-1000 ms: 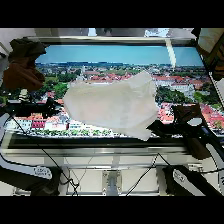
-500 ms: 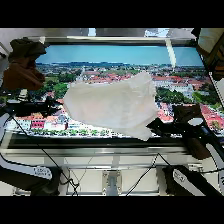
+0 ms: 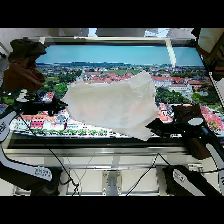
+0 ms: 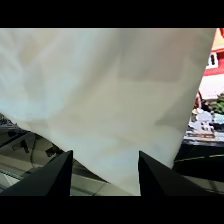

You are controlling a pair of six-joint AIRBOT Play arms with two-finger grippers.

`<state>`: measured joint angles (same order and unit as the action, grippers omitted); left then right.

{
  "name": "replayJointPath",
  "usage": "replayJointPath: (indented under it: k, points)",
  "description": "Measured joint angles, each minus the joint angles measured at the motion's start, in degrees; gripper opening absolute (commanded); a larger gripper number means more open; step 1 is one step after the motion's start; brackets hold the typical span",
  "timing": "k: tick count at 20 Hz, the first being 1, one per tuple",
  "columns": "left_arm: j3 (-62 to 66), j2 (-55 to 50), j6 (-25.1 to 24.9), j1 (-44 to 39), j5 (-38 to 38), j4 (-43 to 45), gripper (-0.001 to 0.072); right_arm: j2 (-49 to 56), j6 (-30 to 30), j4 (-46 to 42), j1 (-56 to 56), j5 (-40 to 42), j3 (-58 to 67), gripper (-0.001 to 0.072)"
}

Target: Fold the shirts.

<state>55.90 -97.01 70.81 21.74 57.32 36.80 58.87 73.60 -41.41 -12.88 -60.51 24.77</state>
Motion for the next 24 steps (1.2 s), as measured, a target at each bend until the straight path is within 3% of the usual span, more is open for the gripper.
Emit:
replayJointPath:
  k: [6,12,13,15,24]
  points:
    - [-0.02,-0.11,0.11,1.81,0.24,-0.26,0.0272,-1.55,-0.02,-0.20,0.00,-0.42,0.00,0.0446]
    - [-0.02,-0.13,-6.12,2.47,2.47,-0.70,0.0283,-4.02,0.15,-0.26,0.00,-0.15,0.00,0.0447]
    - [-0.02,-0.13,-6.43,2.49,2.73,-0.79,0.0331,-4.22,0.20,-0.28,0.00,-0.17,0.00,0.0447]
    - [-0.02,-0.11,-6.91,2.54,3.37,-1.57,0.0498,-4.42,0.39,-0.33,0.00,-0.28,-0.02,0.0447]
    - [0.00,-0.09,-8.20,2.54,5.11,-0.96,0.0496,-4.63,0.55,-0.35,0.00,-1.77,-0.02,0.0447]
